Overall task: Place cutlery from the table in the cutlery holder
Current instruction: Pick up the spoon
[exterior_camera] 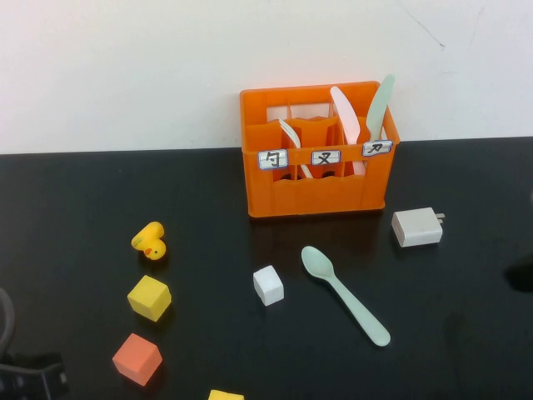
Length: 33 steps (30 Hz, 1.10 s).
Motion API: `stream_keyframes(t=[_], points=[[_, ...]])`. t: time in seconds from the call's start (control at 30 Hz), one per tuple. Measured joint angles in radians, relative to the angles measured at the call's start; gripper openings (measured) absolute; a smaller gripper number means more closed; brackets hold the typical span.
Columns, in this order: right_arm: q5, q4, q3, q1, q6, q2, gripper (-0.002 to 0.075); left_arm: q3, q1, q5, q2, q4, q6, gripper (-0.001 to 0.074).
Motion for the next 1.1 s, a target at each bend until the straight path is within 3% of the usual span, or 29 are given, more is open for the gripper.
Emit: stream_keyframes(t=[0.4,0.67,0.8,0.9,1.1], points=[[-0.041,-0.012,-0.220,0.228,0.033,0.333,-0.0002,0.000,0.000,-0.018,0.001,-0.027,0.003,-0.0001],[-0.052,-0.294,-0.338,0.402,0.262,0.490,-0.0002,0.000,0.000,-0.018,0.001,-0.027,0.003,-0.0001],[-0.061,-0.303,-0.361,0.435,0.299,0.531,0.0002,0.000,0.000,-0.018,0.001,-0.027,0.004,-0.0001],[-0.076,-0.267,-0.363,0.436,0.298,0.558,0.0063,0.000,0.000,-0.018,0.002,-0.027,0.004,-0.0001],[-0.093,-0.254,-0.370,0.436,0.298,0.630,0.0330,0.000,0.000,-0.018,0.002,-0.027,0.004,-0.0001]])
